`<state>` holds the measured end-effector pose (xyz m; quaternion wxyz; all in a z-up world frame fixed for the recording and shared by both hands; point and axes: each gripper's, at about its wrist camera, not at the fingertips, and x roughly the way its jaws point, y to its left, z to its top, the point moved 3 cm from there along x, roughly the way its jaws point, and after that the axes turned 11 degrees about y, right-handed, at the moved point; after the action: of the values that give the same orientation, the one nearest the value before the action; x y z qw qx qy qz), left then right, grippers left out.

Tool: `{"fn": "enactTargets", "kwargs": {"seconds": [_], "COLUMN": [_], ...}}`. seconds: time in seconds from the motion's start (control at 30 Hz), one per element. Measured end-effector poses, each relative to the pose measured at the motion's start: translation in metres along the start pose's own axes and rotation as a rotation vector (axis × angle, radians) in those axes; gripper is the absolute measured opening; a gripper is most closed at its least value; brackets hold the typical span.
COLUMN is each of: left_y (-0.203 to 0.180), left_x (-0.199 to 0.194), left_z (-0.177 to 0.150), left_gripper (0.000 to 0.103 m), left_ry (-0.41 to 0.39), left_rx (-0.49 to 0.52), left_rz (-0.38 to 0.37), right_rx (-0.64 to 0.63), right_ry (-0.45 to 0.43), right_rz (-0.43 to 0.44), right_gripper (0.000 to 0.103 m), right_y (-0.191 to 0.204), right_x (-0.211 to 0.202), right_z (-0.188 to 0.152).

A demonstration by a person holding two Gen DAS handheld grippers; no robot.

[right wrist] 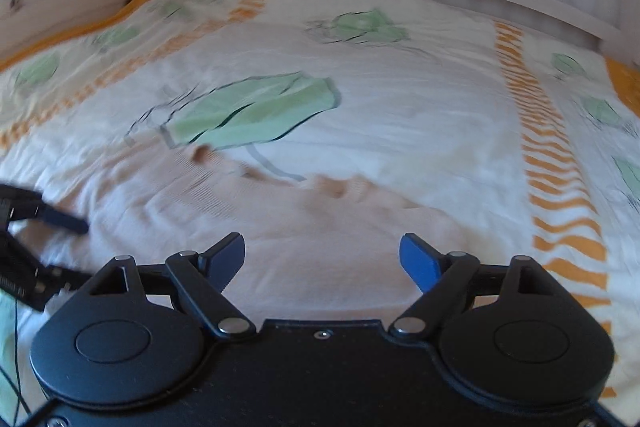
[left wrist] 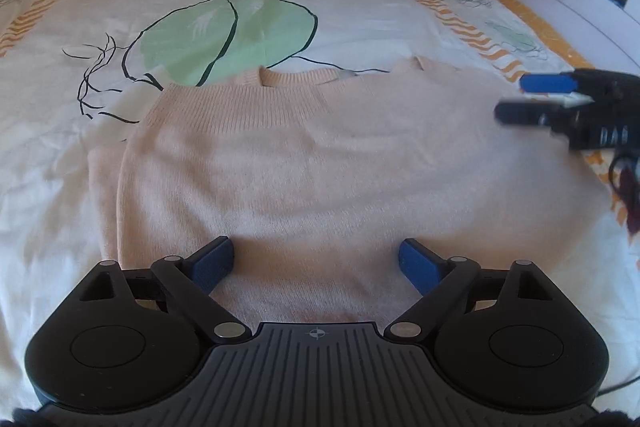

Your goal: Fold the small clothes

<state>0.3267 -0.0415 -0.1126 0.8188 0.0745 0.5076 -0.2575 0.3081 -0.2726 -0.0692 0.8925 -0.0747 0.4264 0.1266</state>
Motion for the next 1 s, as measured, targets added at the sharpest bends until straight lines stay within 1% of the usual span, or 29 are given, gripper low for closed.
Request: {"fn": "enactTargets", "kwargs": {"seconds": [0.1,0.17,0.23,0.3,0.33,0.37,0.4,0.5,0.6,0.73,0.87,0.93,1.0], "left_y": [0.008,0.017,0.027,0.034,0.035,0.035,0.034,0.033,0.032,0.031,0.027,0.025,0.022], "left_x": [-0.011,-0.013,-0.009,-0.006,-0.006,-0.007,-0.007,-0.006,-0.006,-0.006,-0.005,-0.004,-0.003], "left_z": [0.002,0.003,0.003,0.002,0.003,0.003,0.004,0.004,0.005,0.004,0.003,0.002,0.001], "left_gripper": [0.091,0.091,0.091,0.091,0.091,0.091,0.091,0.091,0.092,0.093,0.097,0.101,0.102], "left_ry": [-0.037,-0.04,-0.024,-0.019,-0.019,-0.017,-0.015,-0.011,-0.01,-0.014,-0.016,-0.018,-0.018], "left_rx": [-0.07,-0.135,-0.205,-0.242,-0.245,-0.243,-0.241,-0.235,-0.232,-0.228,-0.201,-0.187,-0.178], "left_rz": [-0.045,-0.075,-0.108,-0.131,-0.135,-0.136,-0.134,-0.128,-0.125,-0.123,-0.11,-0.104,-0.1], "right_rx": [-0.114,-0.162,-0.206,-0.215,-0.198,-0.172,-0.13,-0.002,0.072,0.124,0.179,0.209,0.229], "right_ry": [0.017,0.035,0.064,0.091,0.094,0.099,0.109,0.143,0.163,0.138,0.123,0.14,0.169], "right_rz": [0.021,0.013,-0.03,-0.068,-0.073,-0.075,-0.078,-0.067,-0.042,-0.001,0.077,0.1,0.106], "right_gripper": [0.087,0.091,0.091,0.091,0.094,0.099,0.101,0.101,0.101,0.102,0.102,0.102,0.102], "right_y": [0.028,0.039,0.047,0.047,0.043,0.038,0.031,0.01,-0.001,-0.003,-0.006,-0.008,-0.009], "right_x": [0.005,0.012,0.025,0.043,0.051,0.058,0.065,0.079,0.083,0.059,0.027,0.013,0.005], "right_z": [-0.003,-0.002,0.002,0.011,0.016,0.022,0.028,0.041,0.042,0.035,0.023,0.011,-0.001]}}
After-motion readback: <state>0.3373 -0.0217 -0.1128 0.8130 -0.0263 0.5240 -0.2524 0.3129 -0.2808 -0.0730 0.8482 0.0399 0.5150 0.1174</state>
